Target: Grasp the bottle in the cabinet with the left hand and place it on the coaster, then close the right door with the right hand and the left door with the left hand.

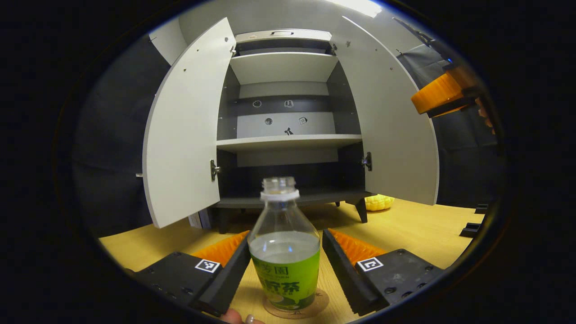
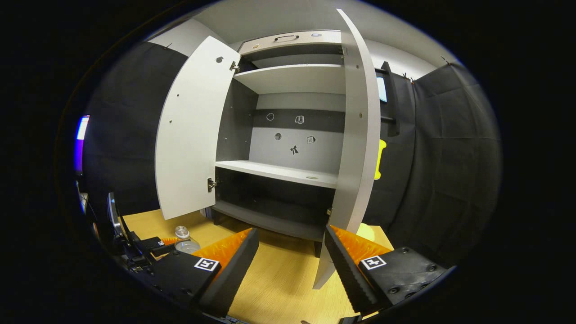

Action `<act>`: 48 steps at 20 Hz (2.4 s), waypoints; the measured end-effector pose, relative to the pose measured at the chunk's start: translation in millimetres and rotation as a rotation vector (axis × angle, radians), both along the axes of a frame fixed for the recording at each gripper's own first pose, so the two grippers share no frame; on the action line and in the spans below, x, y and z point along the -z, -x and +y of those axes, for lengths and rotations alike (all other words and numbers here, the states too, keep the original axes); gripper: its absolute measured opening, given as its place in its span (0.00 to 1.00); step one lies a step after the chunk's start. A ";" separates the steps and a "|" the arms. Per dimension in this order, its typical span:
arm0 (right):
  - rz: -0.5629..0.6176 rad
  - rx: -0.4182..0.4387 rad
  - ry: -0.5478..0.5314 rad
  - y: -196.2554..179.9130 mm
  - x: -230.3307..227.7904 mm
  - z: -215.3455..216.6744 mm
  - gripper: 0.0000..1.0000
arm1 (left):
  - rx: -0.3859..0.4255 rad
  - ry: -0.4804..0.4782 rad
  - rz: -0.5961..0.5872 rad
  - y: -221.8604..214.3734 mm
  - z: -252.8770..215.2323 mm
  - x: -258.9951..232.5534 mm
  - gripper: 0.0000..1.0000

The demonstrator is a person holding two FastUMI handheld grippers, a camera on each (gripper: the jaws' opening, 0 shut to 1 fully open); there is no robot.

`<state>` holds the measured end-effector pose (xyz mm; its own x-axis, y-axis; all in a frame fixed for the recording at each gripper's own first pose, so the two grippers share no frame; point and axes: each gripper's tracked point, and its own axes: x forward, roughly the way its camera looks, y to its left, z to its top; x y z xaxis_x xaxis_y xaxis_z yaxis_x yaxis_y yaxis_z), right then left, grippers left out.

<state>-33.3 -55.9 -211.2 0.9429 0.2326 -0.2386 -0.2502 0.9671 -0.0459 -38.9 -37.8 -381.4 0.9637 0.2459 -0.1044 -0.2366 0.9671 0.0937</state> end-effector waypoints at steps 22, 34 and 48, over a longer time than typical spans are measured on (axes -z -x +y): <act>0.005 0.341 -0.019 -3.1 -93.8 -60.4 0.98 | -0.087 -0.057 -0.036 77.9 173.4 -291.0 0.96; -0.067 0.452 -0.003 -58.8 -115.5 -145.1 0.98 | -0.386 -0.061 -0.015 119.0 259.4 -301.4 0.96; -0.018 0.298 0.004 -79.1 -106.2 -102.4 0.95 | -0.437 -0.080 -0.022 113.9 267.0 -307.3 0.96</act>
<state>45.8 -158.3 -105.0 0.9736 -0.0561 -0.2211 0.0458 0.9976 -0.0517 -152.7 229.2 -74.1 0.7691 0.6373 -0.0486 -0.6246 0.7655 0.1548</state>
